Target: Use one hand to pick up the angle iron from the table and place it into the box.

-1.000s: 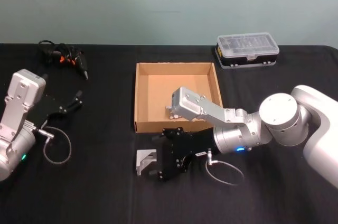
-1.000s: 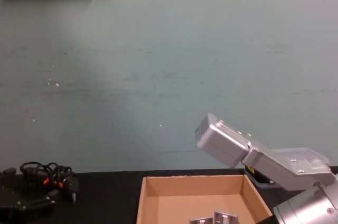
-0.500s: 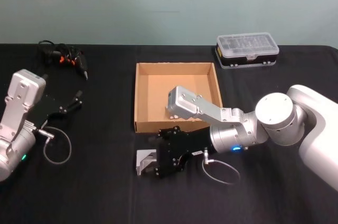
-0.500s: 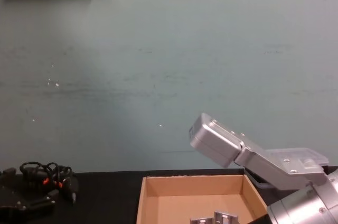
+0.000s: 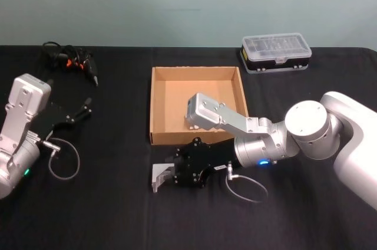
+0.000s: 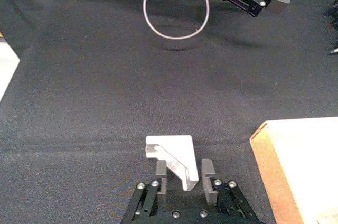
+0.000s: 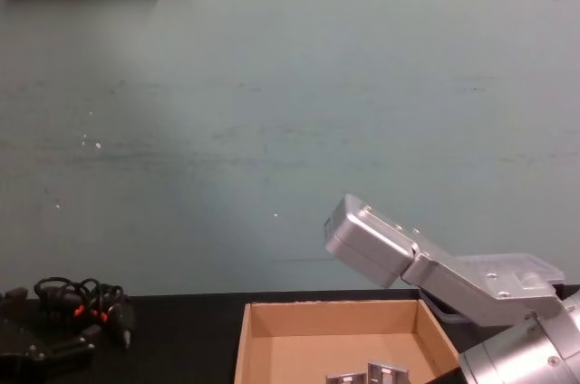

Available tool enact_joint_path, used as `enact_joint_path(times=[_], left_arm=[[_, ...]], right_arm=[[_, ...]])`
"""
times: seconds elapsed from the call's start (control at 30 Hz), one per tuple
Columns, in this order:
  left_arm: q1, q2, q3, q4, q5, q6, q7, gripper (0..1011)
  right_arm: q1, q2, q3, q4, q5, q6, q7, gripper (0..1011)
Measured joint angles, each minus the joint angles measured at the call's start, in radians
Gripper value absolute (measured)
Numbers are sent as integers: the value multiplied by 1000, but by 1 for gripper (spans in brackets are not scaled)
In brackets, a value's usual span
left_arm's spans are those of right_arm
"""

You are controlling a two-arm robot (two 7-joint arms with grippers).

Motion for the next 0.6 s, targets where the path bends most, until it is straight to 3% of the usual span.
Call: enact_joint_path(times=[0.23, 0.4, 0.6], left_arm=[[0, 0, 0, 0, 0, 0, 0, 1000], [0, 0, 0, 0, 0, 0, 0, 1000], [0, 0, 0, 0, 0, 0, 0, 1000]], right_arm=[[-2, 1, 1, -2, -2, 0, 0, 204], [-3, 2, 1, -3, -3, 0, 0, 82], [-8, 5, 5, -7, -3, 0, -3, 79]])
